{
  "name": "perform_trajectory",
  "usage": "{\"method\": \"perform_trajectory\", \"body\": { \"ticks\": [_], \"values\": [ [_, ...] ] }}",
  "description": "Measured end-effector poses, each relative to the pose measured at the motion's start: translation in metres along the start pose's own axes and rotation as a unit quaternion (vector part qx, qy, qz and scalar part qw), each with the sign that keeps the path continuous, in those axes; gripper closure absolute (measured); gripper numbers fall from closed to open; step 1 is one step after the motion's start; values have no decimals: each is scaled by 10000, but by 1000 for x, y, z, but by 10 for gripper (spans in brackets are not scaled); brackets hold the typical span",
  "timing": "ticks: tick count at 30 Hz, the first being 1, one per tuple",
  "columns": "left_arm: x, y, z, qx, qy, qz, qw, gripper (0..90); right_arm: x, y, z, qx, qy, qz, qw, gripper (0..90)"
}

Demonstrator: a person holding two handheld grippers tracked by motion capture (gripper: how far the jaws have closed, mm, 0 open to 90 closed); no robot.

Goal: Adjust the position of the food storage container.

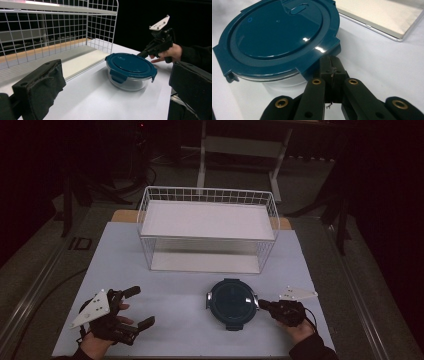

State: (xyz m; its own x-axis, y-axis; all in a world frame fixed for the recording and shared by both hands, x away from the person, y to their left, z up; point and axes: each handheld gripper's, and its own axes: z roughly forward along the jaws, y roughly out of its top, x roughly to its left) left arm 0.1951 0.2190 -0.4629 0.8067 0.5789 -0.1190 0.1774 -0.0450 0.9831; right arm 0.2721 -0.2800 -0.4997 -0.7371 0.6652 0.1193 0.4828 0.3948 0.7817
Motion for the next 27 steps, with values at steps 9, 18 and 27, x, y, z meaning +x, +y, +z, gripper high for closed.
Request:
{"method": "perform_trajectory", "body": {
  "ticks": [9,18,27],
  "values": [
    [0,0,-1,-18,16,-12,10000,0,42,10,-24,-237,231,-170,9993,900],
    [1,0,0,3,20,3,10000,1,78,2,-15,-65,1057,-190,9942,900],
    [1,-1,0,8,18,-8,10000,1,83,-8,5,308,1035,-364,9935,900]
  ]
}}
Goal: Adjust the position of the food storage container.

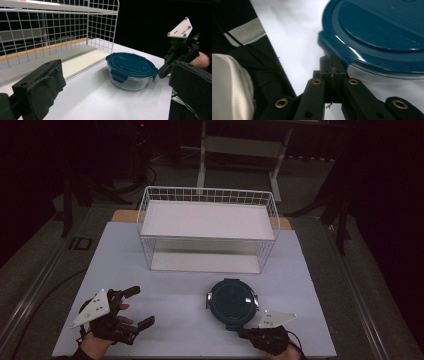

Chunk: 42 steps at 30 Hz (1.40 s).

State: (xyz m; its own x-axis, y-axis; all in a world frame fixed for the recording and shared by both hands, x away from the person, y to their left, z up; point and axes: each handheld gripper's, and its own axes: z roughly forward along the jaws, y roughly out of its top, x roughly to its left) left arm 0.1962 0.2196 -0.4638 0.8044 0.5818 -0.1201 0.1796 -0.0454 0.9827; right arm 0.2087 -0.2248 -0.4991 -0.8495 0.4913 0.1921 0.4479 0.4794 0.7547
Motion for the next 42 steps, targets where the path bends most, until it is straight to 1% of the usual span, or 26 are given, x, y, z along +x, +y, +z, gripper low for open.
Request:
{"method": "perform_trajectory", "body": {
  "ticks": [2,3,7,11,14,15,18,19,21,22,23,24,25,26,28,30,31,33,34,35,36,37,38,39,41,42],
  "values": [
    [0,0,0,-8,3,-6,10000,0,-1,0,1,-24,73,31,10000,900],
    [0,0,0,-3,3,-4,10000,1,-1,1,1,-24,73,-43,10000,900],
    [0,0,1,-2,-7,-11,10000,0,-3,3,4,-26,130,-103,9999,900],
    [0,0,1,7,-10,-1,10000,0,-8,6,6,-34,63,-80,9999,900],
    [0,-1,1,6,-7,-8,10000,0,-11,9,7,-41,4,-156,9999,900],
    [0,0,1,1,-12,-13,10000,0,-12,11,8,-100,-23,-157,9998,900],
    [0,0,1,12,-23,7,10000,1,-16,15,11,-108,-151,-235,9995,900],
    [-1,0,1,14,-24,9,10000,0,-19,16,12,-120,-187,-212,9995,900],
    [-1,-1,1,19,-24,11,10000,1,-23,18,13,-153,-97,-173,9997,900],
    [-1,-1,1,15,-21,9,10000,1,-23,18,11,-247,44,-124,9996,900],
    [-1,-1,0,14,-20,11,10000,0,-23,20,10,-299,81,-133,9994,900],
    [0,-1,0,14,-13,9,10000,1,-23,21,6,-337,37,-185,9993,900],
    [0,0,0,8,-13,8,10000,1,-24,24,1,-442,-29,-218,9988,900],
    [0,0,0,6,-12,13,10000,0,-27,26,-3,-531,-116,-187,9983,900],
    [-1,0,0,11,-11,30,10000,0,-36,28,-11,-594,-375,-126,9974,900],
    [-1,0,0,9,-11,44,10000,1,-50,26,-17,-665,-572,-8,9961,900],
    [-2,0,0,7,-12,43,10000,0,-57,25,-20,-653,-705,41,9954,900],
    [-2,0,0,14,-6,47,10000,0,-68,22,-23,-675,-852,161,9939,900],
    [-1,0,0,15,-13,44,10000,0,-74,21,-24,-636,-962,191,9931,900],
    [-1,0,0,19,-19,42,10000,1,-81,20,-26,-653,-1051,247,9920,900],
    [-1,0,0,21,-20,44,10000,0,-86,19,-26,-649,-1079,299,9916,900],
    [-1,0,1,27,-18,53,10000,0,-88,19,-26,-621,-1145,316,9910,900],
    [-1,0,1,27,-18,53,10000,0,-88,19,-26,-621,-1145,316,9910,900],
    [-1,0,1,30,-25,56,10000,0,-92,19,-26,-598,-1202,322,9904,900],
    [-1,0,1,40,-22,36,10000,1,-104,18,-21,-506,-1320,406,9891,900],
    [-1,0,1,40,-22,36,10000,1,-104,18,-21,-506,-1320,406,9891,900]
  ]
}}
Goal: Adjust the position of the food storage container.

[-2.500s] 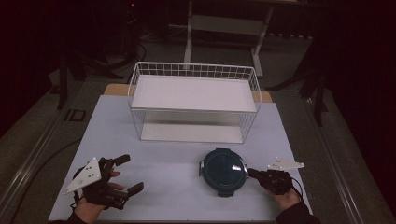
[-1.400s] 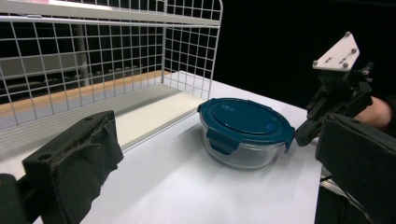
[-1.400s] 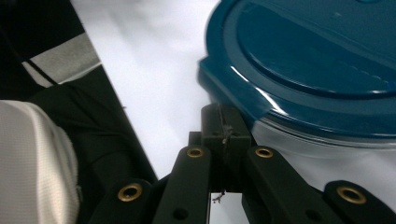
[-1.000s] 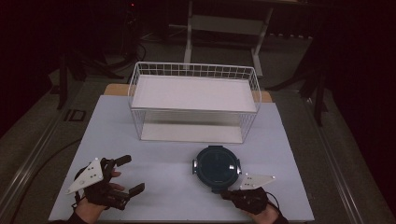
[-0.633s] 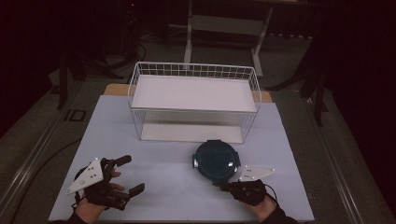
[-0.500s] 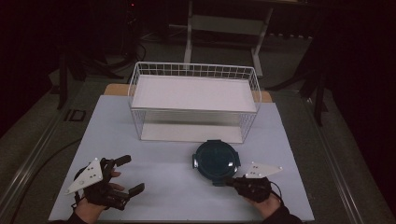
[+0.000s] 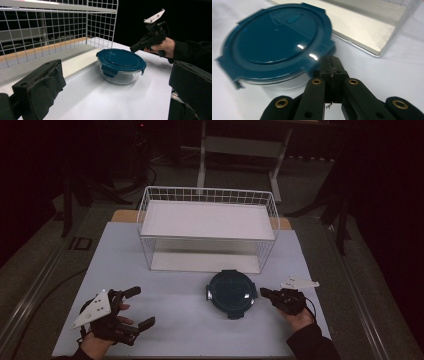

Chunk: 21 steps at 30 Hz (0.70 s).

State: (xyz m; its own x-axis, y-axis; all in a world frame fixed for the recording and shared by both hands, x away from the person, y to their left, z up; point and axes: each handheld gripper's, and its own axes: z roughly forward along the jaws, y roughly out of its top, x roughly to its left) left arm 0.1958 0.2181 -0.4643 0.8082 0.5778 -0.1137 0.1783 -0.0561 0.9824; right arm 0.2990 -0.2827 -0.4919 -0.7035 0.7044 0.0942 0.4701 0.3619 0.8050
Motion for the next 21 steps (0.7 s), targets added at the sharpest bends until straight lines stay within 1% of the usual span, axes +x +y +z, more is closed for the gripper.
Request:
{"method": "perform_trajectory", "body": {
  "ticks": [1,2,3,6,8,10,13,15,20,21],
  "values": [
    [0,0,0,5,-5,8,10000,0,-2,-1,4,38,-14,14,10000,900],
    [0,0,0,5,-5,8,10000,1,-2,-1,4,38,-14,14,10000,900],
    [0,0,0,10,-9,5,10000,0,-3,-1,8,66,26,65,10000,900],
    [0,-1,0,5,-10,3,10000,0,-3,0,10,80,42,57,9999,900],
    [1,0,-1,-8,-6,-9,10000,1,-1,0,12,96,72,31,9999,900],
    [1,0,0,-2,-7,-4,10000,0,1,0,14,123,29,-1,9999,900],
    [0,-1,1,8,-9,-4,10000,1,1,-2,14,95,36,47,9999,900],
    [0,-1,2,48,1,16,10000,1,3,-2,15,79,-24,53,10000,900],
    [-1,-1,4,86,-1,37,10000,1,6,0,17,88,-9,79,9999,900],
    [-1,-1,4,108,2,31,9999,0,8,1,19,84,27,77,9999,900]
  ]
}}
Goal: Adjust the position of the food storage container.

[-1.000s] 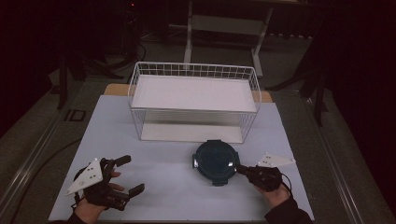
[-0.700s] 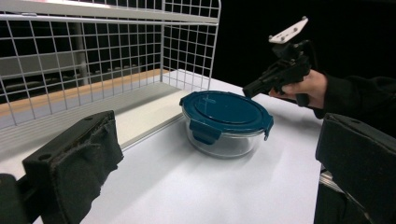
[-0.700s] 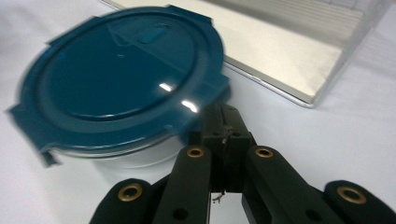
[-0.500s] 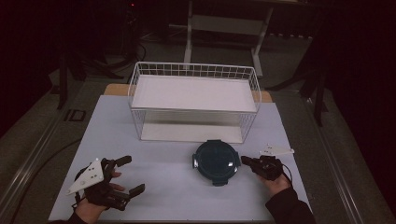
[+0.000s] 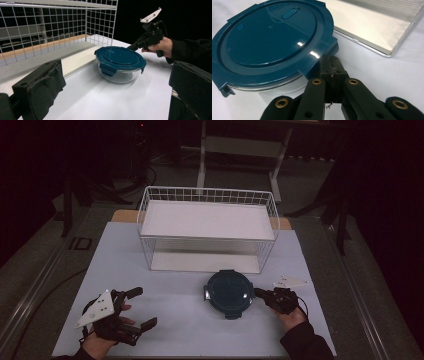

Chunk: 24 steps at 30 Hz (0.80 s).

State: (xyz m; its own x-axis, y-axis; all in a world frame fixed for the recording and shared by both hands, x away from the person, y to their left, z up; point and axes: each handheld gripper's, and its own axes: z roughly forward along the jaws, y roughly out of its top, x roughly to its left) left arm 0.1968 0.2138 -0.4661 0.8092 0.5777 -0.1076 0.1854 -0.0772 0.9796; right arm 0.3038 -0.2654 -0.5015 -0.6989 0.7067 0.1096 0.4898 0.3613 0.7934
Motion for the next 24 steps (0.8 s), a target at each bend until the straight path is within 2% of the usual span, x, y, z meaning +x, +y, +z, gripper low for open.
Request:
{"method": "perform_trajectory", "body": {
  "ticks": [11,13,24],
  "values": [
    [1,0,1,26,57,-13,10000,0,14,8,12,49,147,-121,9998,900],
    [3,0,0,9,116,-74,9999,0,18,10,17,49,233,-147,9996,900],
    [5,0,-1,21,321,-142,9994,0,34,18,31,60,486,-228,9985,900]
  ]
}}
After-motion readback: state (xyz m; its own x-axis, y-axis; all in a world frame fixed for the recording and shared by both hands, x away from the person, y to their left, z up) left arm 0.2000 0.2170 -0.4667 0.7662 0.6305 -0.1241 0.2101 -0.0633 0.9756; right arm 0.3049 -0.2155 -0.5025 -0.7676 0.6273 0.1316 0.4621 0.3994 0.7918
